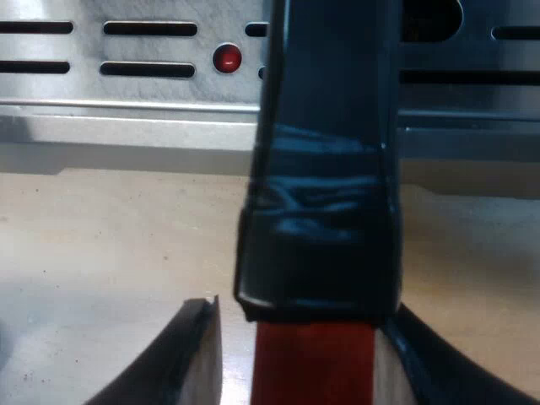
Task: Grind coffee beans and then tamp
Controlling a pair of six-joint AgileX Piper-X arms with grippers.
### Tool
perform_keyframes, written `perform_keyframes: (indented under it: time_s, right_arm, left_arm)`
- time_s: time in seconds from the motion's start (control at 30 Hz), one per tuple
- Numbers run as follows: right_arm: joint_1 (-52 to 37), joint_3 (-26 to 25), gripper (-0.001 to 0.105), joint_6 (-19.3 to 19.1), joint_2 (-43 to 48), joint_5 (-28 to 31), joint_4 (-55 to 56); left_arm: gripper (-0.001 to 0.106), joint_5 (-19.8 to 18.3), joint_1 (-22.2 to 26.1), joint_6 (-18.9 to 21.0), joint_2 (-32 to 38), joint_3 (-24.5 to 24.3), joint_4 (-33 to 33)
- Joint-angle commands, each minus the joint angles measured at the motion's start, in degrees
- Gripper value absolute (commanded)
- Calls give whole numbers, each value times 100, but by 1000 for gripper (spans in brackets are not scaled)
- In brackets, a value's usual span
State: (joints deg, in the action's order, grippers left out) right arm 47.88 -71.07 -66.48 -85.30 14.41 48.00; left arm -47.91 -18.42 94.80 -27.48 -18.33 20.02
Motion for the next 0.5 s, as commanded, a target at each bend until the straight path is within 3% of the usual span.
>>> perform_keyframes:
  time_s: [0.03, 0.33, 0.43, 0.5]
  right_arm:
    - [-39, 6, 39, -3, 6, -54, 28]
    - [-39, 6, 38, -3, 6, -10, 28]
    - [-39, 6, 27, -3, 6, -10, 28]
    - [-39, 6, 13, -3, 6, -10, 28]
  left_arm:
    - [65, -79, -5, 7, 10, -16, -71]
    - [65, -79, -5, 33, 10, 23, -68]
    - [65, -79, -5, 48, 10, 23, -68]
    - [65, -79, -5, 50, 10, 23, -68]
